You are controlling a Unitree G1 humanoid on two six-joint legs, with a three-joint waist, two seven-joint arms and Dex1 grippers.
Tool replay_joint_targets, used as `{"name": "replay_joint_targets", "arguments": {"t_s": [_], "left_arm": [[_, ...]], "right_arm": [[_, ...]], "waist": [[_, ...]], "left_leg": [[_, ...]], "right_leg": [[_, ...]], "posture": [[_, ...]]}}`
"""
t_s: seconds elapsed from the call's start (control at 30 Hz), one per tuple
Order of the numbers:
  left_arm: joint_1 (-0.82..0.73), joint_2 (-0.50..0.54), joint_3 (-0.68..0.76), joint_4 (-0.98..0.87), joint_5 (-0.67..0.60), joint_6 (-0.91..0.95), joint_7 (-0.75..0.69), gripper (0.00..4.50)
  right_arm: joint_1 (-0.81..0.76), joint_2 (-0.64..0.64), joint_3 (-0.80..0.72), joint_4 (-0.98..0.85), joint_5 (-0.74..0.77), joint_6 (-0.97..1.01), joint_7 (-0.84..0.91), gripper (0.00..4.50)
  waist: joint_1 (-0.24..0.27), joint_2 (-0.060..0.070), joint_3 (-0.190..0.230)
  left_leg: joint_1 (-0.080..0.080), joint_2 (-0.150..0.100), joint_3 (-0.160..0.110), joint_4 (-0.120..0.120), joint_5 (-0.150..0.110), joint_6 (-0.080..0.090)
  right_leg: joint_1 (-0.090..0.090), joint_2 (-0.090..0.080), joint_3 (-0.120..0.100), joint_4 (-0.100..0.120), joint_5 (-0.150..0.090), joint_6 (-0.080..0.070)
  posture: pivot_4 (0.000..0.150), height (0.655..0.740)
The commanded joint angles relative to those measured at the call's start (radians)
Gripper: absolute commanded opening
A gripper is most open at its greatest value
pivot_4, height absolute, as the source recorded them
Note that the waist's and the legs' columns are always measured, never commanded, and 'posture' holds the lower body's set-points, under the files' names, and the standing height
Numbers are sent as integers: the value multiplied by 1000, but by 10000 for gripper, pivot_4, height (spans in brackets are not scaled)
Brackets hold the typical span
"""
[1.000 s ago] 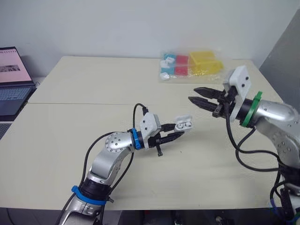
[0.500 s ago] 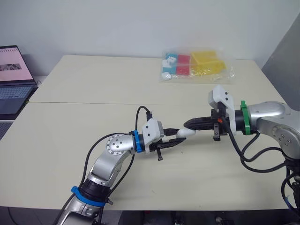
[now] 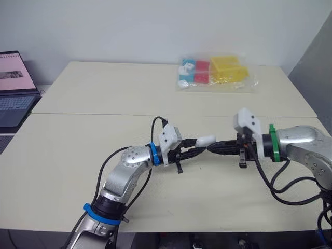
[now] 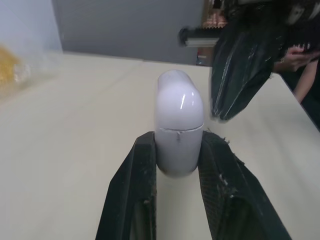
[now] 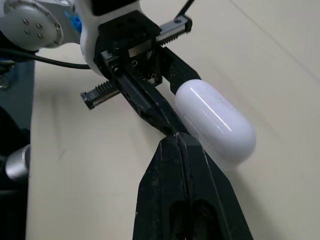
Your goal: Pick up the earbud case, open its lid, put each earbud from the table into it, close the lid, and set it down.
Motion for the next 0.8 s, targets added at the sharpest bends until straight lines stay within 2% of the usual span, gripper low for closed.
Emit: {"name": "replay_joint_targets", "arguments": {"t_s": [0.03,0.23,0.4,0.47,0.53,0.67,0.77,0.8], "left_arm": [[-54,-5,22,50,-94,252,28,7800],[-119,-33,38,140,-131,432,51,7800],[-154,-41,59,233,-150,513,43,7800],[-158,-26,54,257,-137,522,37,15164],[-158,-13,45,274,-119,512,34,19693],[-139,34,35,266,-112,516,11,32250],[-81,121,21,166,-114,509,-38,41266],[-42,188,-17,111,-68,416,-86,44256]], "right_arm": [[114,-59,-65,-60,-100,-140,6,0],[268,-53,-71,-77,-257,-332,-38,0],[330,-22,-74,-128,-252,-334,-64,0],[331,-11,-79,-146,-229,-306,-68,0],[329,-8,-81,-154,-214,-286,-71,0],[304,-10,-80,-162,-203,-263,-79,0],[273,-11,-86,-169,-182,-229,-84,0],[255,-5,-99,-169,-157,-208,-89,0]], "waist": [[3,0,0],[-2,-1,0],[-5,-1,0],[-6,-1,0],[-5,-1,0],[-6,-1,0],[-15,-1,0],[-23,-1,0]], "left_leg": [[0,-1,0,0,0,0],[0,-1,0,0,0,0],[1,0,0,0,0,0],[2,0,0,0,0,0],[2,0,0,0,0,0],[3,0,0,0,0,0],[4,0,0,0,0,-1],[5,0,-1,-1,0,-1]], "right_leg": [[0,0,0,0,0,0],[0,0,0,0,0,1],[0,0,1,2,0,0],[0,0,1,3,0,0],[1,0,0,3,0,0],[1,0,1,3,0,0],[1,0,2,4,0,0],[1,0,2,4,0,0]], "posture": [[1500,7287],[1500,7287],[1500,7287],[1500,7287],[1500,7287],[1500,7287],[1500,7287],[1500,7287]]}}
